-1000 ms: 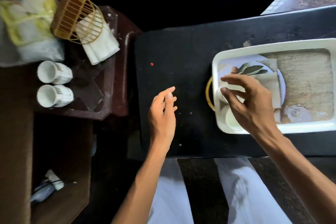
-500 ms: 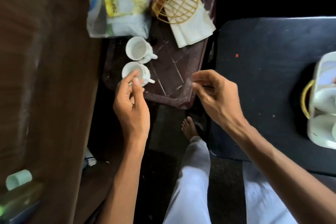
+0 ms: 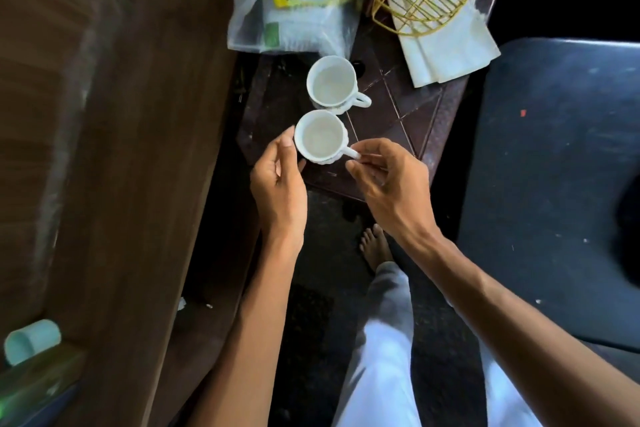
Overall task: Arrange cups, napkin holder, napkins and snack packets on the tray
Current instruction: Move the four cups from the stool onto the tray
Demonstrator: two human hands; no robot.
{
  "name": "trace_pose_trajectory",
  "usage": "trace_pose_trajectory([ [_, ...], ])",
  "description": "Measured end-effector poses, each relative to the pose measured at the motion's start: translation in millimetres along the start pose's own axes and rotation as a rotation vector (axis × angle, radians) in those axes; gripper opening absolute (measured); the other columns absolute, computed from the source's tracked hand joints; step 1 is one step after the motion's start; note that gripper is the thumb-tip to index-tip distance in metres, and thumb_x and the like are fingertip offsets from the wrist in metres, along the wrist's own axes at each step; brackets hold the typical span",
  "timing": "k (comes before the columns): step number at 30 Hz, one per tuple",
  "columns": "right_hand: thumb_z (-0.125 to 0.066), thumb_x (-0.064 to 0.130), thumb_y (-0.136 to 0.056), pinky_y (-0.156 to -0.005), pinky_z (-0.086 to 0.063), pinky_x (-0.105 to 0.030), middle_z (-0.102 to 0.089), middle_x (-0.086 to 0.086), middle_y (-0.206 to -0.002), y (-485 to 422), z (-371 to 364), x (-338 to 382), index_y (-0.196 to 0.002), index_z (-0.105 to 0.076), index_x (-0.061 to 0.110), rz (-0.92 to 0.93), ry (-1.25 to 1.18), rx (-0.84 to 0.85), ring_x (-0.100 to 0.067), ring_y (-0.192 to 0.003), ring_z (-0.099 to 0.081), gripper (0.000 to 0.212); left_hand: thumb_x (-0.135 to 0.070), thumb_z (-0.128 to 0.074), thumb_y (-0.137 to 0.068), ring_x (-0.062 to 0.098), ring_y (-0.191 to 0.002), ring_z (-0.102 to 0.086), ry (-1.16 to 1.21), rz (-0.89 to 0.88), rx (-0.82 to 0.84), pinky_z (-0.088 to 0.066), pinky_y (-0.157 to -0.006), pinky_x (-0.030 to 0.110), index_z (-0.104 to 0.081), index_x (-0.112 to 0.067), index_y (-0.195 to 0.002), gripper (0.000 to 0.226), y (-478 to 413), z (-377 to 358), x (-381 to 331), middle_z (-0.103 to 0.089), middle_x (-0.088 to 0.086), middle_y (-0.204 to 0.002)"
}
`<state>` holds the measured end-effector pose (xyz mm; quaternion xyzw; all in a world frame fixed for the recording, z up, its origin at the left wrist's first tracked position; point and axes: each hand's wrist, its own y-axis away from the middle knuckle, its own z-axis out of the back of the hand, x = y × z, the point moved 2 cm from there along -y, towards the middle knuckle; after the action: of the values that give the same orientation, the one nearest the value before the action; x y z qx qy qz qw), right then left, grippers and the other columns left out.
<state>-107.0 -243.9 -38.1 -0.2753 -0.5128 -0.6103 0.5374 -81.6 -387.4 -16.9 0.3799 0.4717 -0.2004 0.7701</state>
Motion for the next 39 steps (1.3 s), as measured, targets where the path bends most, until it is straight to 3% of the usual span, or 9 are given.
trace_pose_trajectory([
  [3,-0.074,0.014,-0.089,-0.077,-0.050,-0.004,-0.074,-0.005,-0.100,-1.3,0.1,0.0,-0.107,-0.072,0.007,0.027,0.010,-0.028,-0.003,-0.086,-0.068,0.019,-0.025,-0.044,-0.108,0.006,-0.115,-0.068,0.038,0.022,0.002,-0.056,-0.103,0.039,-0.070,-0.010,-0.126,0.034,3.4,-0.5,0.4,-0.073,-0.007,-0.116],
  [7,-0.074,0.017,-0.090,-0.079,-0.057,-0.016,-0.075,-0.003,-0.097,1.9,6.6,-4.5,-0.104,-0.073,0.010,0.035,0.000,-0.045,-0.006,-0.085,-0.070,0.016,-0.026,-0.042,-0.109,0.019,-0.126,-0.064,0.095,0.067,-0.016,-0.057,-0.102,0.039,-0.068,-0.004,-0.127,0.038,16.6,-3.1,-1.3,-0.070,0.007,-0.129],
  [10,-0.074,0.016,-0.090,-0.076,-0.057,-0.015,-0.075,-0.001,-0.094,12.3,21.5,-11.6,-0.103,-0.073,0.014,0.033,-0.037,-0.071,-0.004,-0.083,-0.070,0.014,-0.027,-0.042,-0.109,0.020,-0.126,-0.064,0.112,0.091,-0.023,-0.058,-0.100,0.037,-0.068,-0.003,-0.127,0.039,35.4,-11.4,-1.9,-0.070,0.010,-0.131],
  [14,-0.073,0.019,-0.091,-0.078,-0.059,-0.024,-0.075,0.001,-0.095,33.3,58.7,-25.1,-0.105,-0.073,0.013,0.022,-0.050,-0.107,-0.007,-0.086,-0.071,0.016,-0.027,-0.043,-0.109,0.016,-0.122,-0.067,0.104,0.089,0.006,-0.060,-0.096,0.033,-0.069,-0.004,-0.123,0.038,72.5,-37.0,-1.9,-0.073,0.006,-0.123],
  [24,-0.072,0.013,-0.090,-0.074,-0.049,-0.009,-0.076,0.005,-0.087,84.3,247.5,-77.9,-0.096,-0.075,0.014,-0.078,-0.120,-0.361,0.004,-0.081,-0.069,0.006,-0.016,-0.041,-0.109,0.013,-0.115,-0.071,0.108,0.044,0.291,-0.059,-0.097,0.033,-0.070,-0.011,-0.114,0.030,209.3,-172.5,4.2,-0.076,0.002,-0.115],
  [29,-0.074,0.022,-0.089,-0.064,-0.045,-0.008,-0.074,0.019,-0.077,112.0,366.0,-119.2,-0.089,-0.073,0.028,-0.151,-0.074,-0.463,0.006,-0.075,-0.067,0.007,-0.025,-0.046,-0.104,0.020,-0.116,-0.069,0.050,0.006,0.506,-0.058,-0.099,0.048,-0.072,-0.015,-0.115,0.030,277.5,-254.4,4.8,-0.071,0.010,-0.123],
  [33,-0.072,0.031,-0.088,-0.073,-0.052,-0.015,-0.074,0.019,-0.081,130.1,441.8,-149.5,-0.087,-0.071,0.039,-0.148,-0.024,-0.552,0.002,-0.080,-0.070,0.008,-0.027,-0.048,-0.103,0.022,-0.122,-0.066,-0.033,-0.053,0.677,-0.052,-0.104,0.054,-0.071,-0.014,-0.123,0.033,315.5,-310.6,11.8,-0.072,0.005,-0.127],
  [36,-0.071,0.032,-0.089,-0.078,-0.056,-0.025,-0.074,0.013,-0.083,138.8,475.9,-175.6,-0.090,-0.071,0.036,-0.158,0.010,-0.587,-0.006,-0.084,-0.071,0.004,-0.026,-0.049,-0.103,0.017,-0.121,-0.066,-0.071,-0.046,0.743,-0.053,-0.104,0.052,-0.070,-0.016,-0.124,0.032,333.6,-340.0,20.2,-0.072,0.000,-0.127],
  [39,-0.072,0.026,-0.090,-0.078,-0.055,-0.022,-0.073,0.017,-0.081,143.4,495.2,-202.5,-0.092,-0.072,0.031,-0.191,0.034,-0.600,-0.003,-0.081,-0.069,0.006,-0.030,-0.049,-0.102,0.015,-0.120,-0.067,-0.093,-0.023,0.757,-0.055,-0.102,0.050,-0.070,-0.020,-0.124,0.033,342.3,-355.1,28.1,-0.072,-0.003,-0.126],
])
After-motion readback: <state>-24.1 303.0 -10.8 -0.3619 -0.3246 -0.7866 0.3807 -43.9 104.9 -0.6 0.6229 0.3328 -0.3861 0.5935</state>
